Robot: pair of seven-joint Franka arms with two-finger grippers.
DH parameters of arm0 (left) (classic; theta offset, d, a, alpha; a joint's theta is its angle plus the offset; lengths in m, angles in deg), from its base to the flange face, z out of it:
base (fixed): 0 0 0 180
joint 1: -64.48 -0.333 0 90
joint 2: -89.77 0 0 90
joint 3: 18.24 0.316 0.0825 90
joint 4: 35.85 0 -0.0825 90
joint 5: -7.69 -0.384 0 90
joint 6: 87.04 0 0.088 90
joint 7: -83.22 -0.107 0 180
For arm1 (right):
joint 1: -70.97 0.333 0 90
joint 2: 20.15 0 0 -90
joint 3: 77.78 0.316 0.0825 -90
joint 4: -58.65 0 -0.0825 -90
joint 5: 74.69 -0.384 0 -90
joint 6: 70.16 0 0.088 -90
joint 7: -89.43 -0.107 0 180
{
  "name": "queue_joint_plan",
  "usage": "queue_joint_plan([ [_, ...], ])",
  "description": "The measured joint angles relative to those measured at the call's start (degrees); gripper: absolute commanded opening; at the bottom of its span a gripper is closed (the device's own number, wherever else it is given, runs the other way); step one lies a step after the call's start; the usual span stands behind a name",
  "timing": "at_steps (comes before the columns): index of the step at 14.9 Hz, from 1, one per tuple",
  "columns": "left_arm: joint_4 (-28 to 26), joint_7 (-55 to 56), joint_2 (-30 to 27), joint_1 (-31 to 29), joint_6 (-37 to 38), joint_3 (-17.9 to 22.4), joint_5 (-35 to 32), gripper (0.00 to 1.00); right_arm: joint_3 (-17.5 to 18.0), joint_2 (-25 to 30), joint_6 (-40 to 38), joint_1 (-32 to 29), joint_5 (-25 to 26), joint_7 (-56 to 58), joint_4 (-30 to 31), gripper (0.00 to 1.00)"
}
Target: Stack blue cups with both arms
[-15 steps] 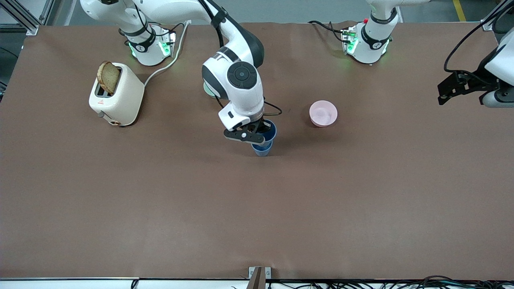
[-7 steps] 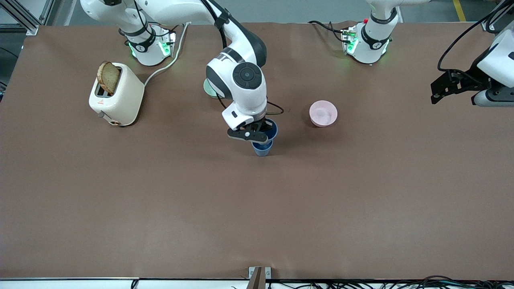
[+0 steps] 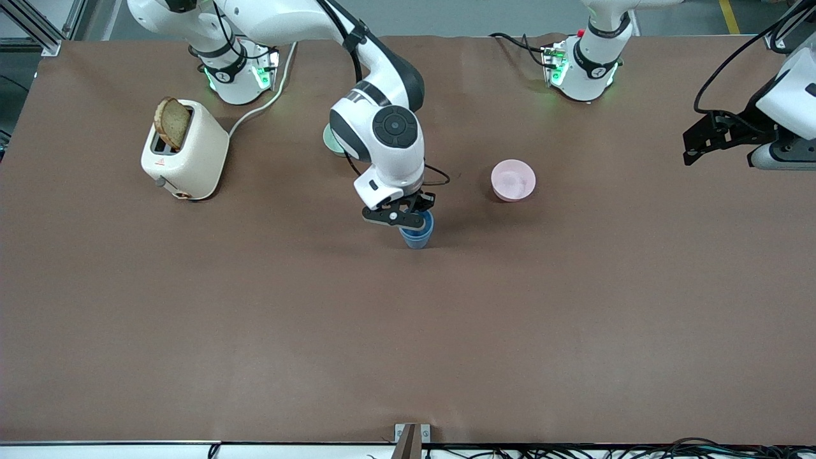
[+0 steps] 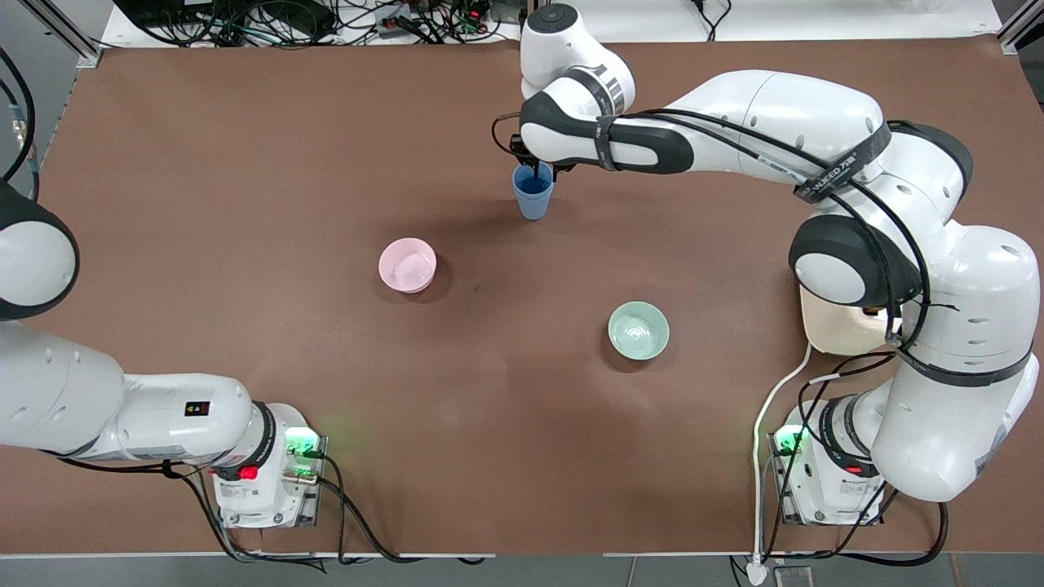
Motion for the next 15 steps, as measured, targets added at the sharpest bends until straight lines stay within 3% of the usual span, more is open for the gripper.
queue_joint_plan([
  [3,-0.1,0.0,0.0,0.0,0.0,0.0,0.0,1.0,-0.8,1.7,-0.8,-0.8,0.1,0.0,-1.5,1.0],
  [5,-0.1,0.0,0.0,0.0,0.0,0.0,0.0,1.0,-1.3,5.8,-5.6,-3.7,1.0,0.0,-2.7,1.0],
  [8,-0.2,0.0,0.0,0.0,0.0,0.0,0.0,1.0,-1.5,15.5,-14.8,-13.4,2.7,2.8,-3.4,1.0],
  [11,-0.2,0.0,0.0,-0.1,0.0,0.0,0.0,1.0,-1.5,23.9,-23.7,-25.3,2.8,16.2,-3.3,1.0],
  [15,-0.2,0.0,0.0,-0.1,0.0,0.1,0.0,1.0,-1.4,29.8,-30.6,-40.3,2.6,37.3,-1.2,1.0],
])
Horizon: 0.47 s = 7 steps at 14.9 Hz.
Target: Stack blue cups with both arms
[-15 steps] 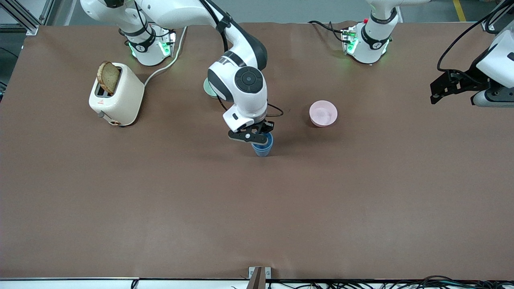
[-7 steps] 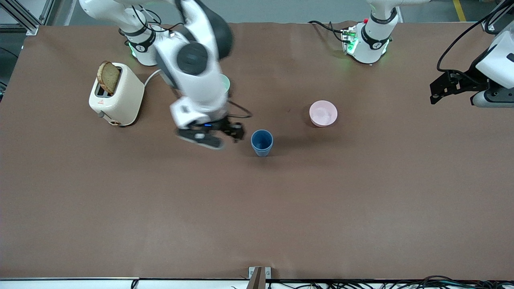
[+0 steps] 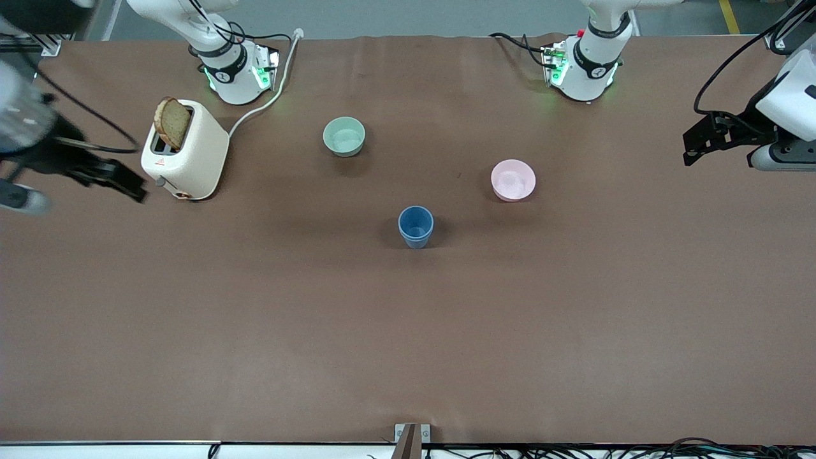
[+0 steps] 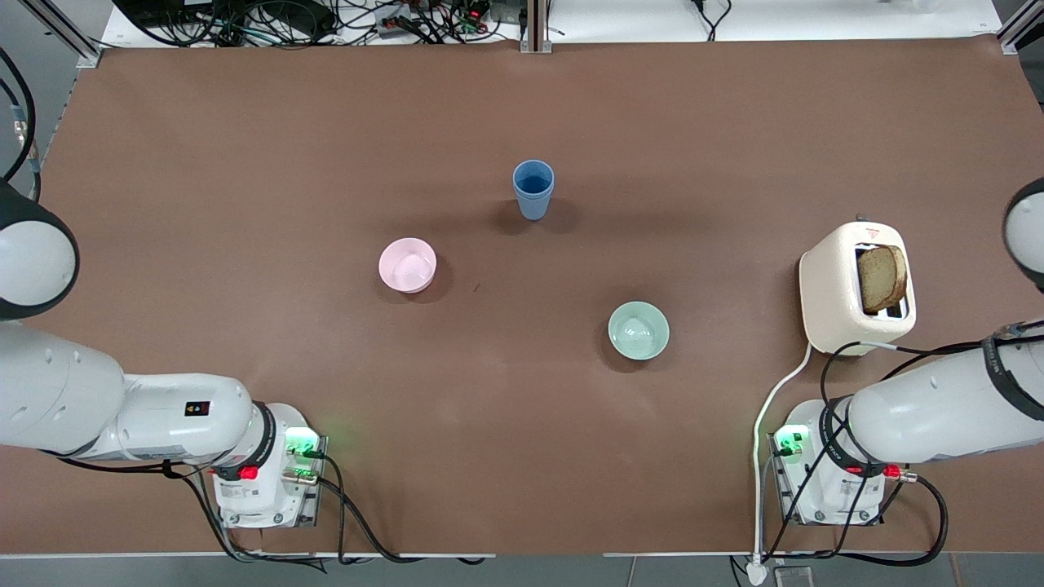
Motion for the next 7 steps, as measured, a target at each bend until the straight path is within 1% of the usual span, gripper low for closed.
queue_joint_plan([
  [3,0.0,0.0,0.0,0.0,-0.1,0.0,0.0,1.0,0.0,2.2,-0.5,-7.9,-2.4,11.7,3.0,1.0],
  [4,0.0,0.0,0.0,0.0,-0.1,0.1,0.0,1.0,0.0,2.5,-0.6,-9.2,-2.8,13.2,3.6,1.0],
  [7,0.0,0.0,0.0,-0.1,-0.1,0.1,0.0,1.0,0.7,3.2,0.2,-9.5,-3.0,13.8,5.3,1.0],
])
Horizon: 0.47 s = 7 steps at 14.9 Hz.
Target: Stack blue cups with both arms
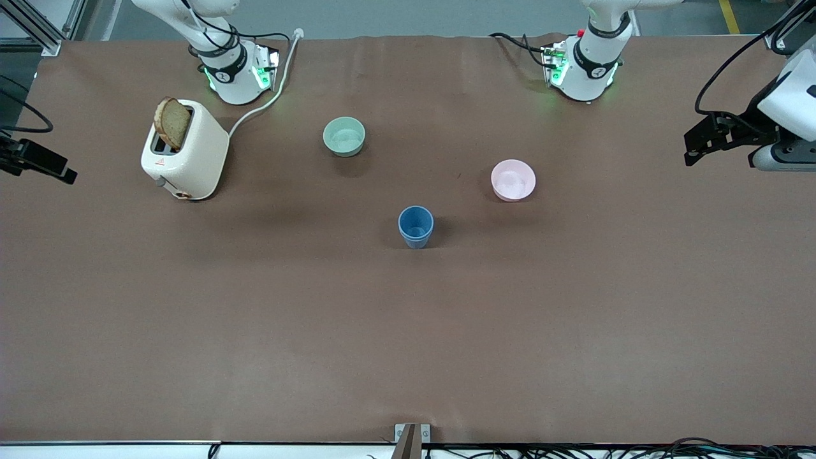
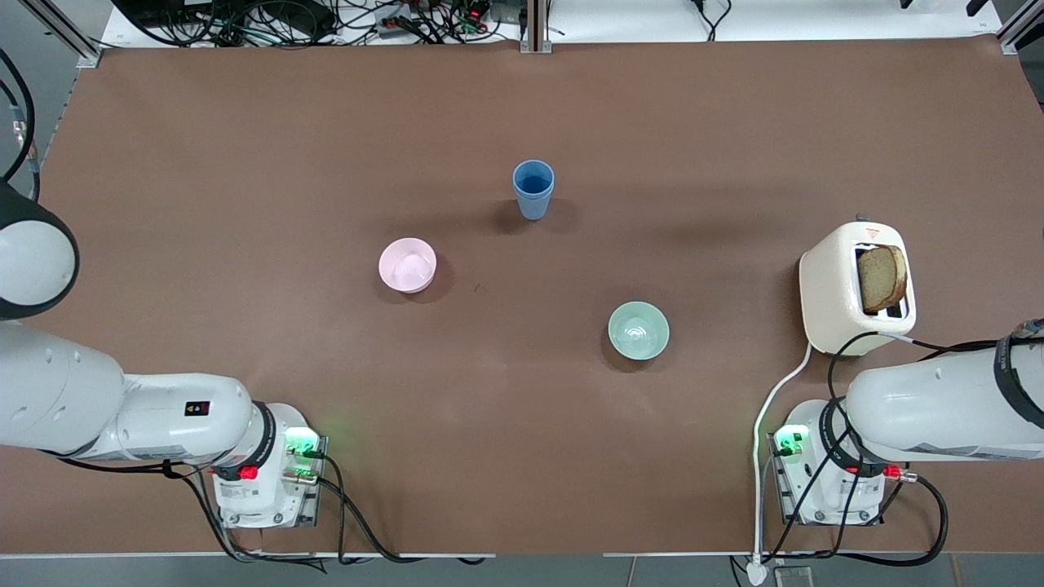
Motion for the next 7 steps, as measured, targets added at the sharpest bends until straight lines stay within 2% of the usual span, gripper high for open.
queue_joint_plan([
  [7,0.0,0.0,0.0,-0.1,0.0,0.0,0.0,1.0,0.5,1.7,1.1,0.2,0.1,3.4,1.2,1.0],
])
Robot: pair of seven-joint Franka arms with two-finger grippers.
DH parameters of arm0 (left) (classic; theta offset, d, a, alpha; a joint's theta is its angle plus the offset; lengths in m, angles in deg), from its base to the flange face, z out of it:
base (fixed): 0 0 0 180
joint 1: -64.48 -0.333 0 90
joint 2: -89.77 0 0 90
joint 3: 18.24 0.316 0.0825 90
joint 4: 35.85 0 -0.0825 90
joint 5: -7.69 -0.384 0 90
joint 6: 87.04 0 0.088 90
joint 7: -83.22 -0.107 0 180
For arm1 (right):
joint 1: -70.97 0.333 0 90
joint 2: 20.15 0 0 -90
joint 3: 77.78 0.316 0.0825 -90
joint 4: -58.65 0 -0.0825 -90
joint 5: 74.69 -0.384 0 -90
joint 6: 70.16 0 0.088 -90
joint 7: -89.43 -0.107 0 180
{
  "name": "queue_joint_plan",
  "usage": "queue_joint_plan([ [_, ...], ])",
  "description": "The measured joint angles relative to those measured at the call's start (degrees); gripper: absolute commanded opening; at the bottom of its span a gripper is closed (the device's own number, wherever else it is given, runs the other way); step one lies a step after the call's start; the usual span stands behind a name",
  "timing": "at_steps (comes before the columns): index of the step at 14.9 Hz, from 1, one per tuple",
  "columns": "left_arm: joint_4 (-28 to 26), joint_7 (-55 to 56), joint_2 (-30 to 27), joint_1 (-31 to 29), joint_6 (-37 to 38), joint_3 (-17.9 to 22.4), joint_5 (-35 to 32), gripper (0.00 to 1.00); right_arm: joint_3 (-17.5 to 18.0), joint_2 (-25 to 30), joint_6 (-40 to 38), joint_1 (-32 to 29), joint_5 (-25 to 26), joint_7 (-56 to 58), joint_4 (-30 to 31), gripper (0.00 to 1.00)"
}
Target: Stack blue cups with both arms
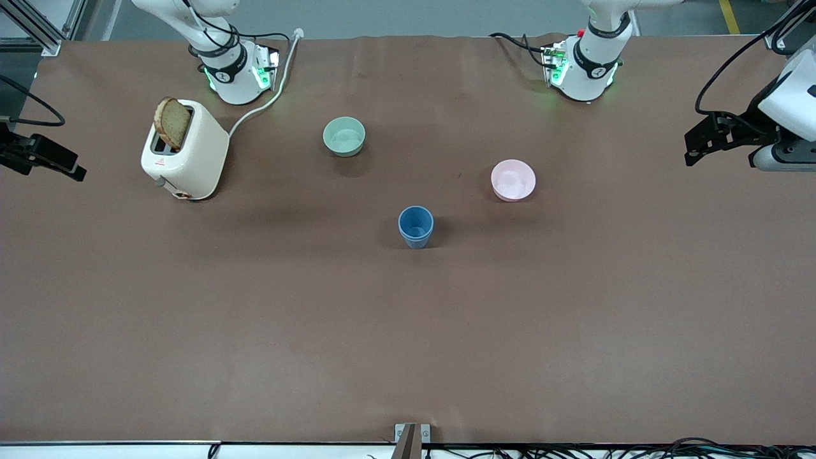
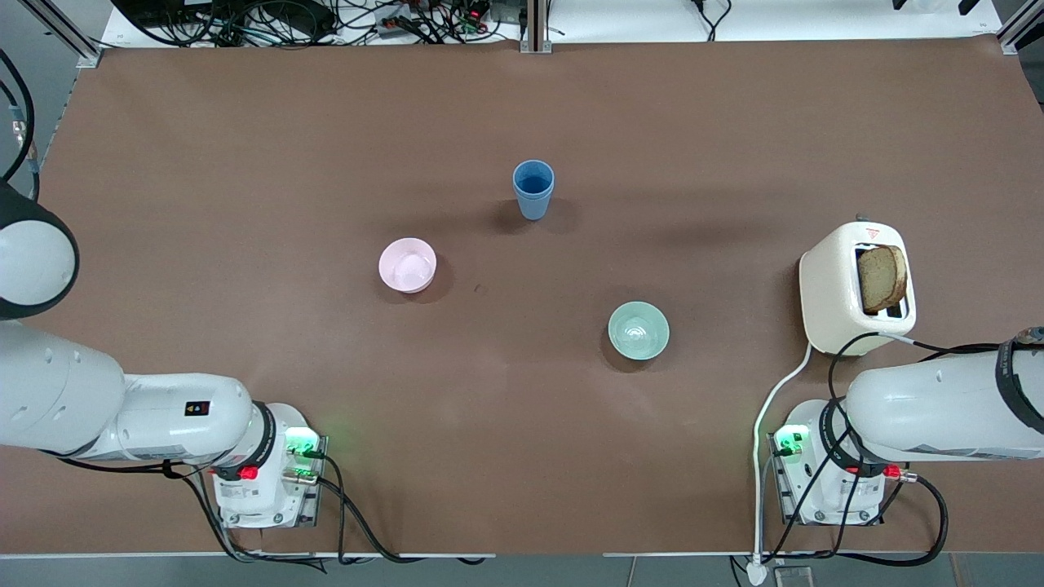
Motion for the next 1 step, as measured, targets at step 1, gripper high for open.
queue_joint_plan([
  [1,0.0,0.0,0.0,0.0,0.0,0.0,0.0,1.0,-0.1,0.1,-0.1,-0.1,0.2,2.0,-0.2,1.0],
])
